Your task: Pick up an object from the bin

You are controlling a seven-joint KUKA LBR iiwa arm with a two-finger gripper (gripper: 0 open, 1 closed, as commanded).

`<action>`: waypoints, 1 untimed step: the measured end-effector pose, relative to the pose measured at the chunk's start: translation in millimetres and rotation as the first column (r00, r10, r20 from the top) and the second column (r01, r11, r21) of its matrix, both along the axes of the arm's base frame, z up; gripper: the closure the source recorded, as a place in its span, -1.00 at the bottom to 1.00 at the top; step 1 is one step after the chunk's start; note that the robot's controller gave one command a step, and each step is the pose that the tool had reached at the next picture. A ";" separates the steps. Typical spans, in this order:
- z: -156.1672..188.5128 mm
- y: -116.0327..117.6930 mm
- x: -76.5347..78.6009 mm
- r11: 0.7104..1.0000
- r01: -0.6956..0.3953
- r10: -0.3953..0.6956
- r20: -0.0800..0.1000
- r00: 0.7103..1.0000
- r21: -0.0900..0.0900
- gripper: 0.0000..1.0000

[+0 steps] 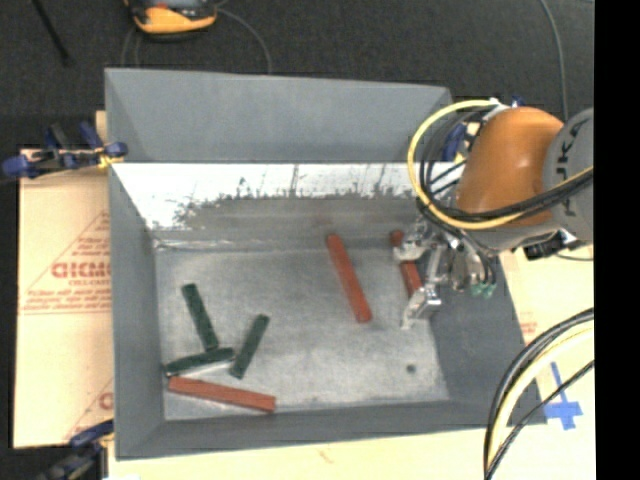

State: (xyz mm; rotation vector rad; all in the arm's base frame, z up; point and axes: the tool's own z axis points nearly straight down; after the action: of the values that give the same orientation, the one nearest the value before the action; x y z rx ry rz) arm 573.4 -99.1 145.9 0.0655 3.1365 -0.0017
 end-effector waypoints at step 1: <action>-0.2 0.0 -0.2 1.000 0.000 0.000 -0.001 1.000 0.000 -1.00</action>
Offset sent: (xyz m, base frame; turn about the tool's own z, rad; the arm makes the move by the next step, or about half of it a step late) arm 0.0373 0.0699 -0.0750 -0.0356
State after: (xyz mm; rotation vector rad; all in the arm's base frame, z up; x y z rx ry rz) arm 573.3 -99.1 145.8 0.0647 3.1370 -0.0021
